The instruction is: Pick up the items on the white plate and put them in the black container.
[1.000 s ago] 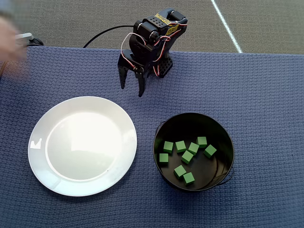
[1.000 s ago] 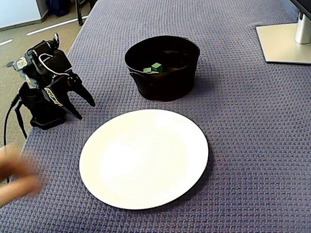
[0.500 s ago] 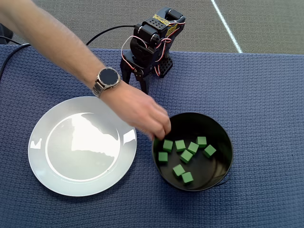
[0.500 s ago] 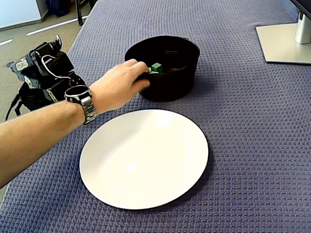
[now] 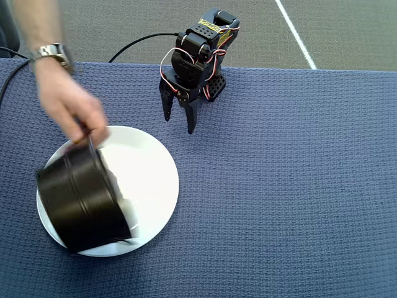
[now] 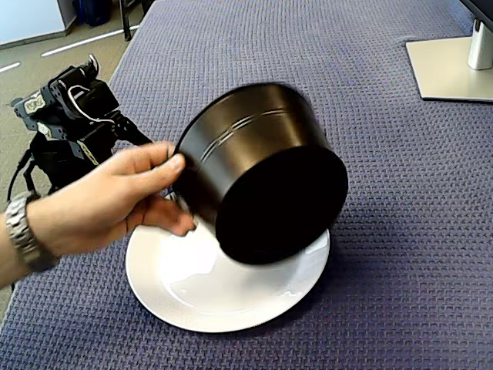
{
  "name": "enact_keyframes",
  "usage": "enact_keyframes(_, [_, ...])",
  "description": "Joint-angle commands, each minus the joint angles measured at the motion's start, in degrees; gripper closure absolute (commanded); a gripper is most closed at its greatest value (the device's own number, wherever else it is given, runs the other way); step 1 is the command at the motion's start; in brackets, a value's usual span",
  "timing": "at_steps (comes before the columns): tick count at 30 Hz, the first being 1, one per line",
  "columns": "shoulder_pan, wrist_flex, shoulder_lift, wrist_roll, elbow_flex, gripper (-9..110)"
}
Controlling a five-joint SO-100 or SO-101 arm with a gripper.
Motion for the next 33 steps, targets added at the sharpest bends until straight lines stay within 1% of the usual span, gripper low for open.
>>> enact_keyframes(1, [-0.79, 2.37, -2.02, 2.2, 4.83, 76])
enact_keyframes(19, [0.62, 2.46, -2.02, 1.14, 4.83, 77])
enact_keyframes(33, [0.53, 2.29, -2.02, 3.16, 4.83, 77])
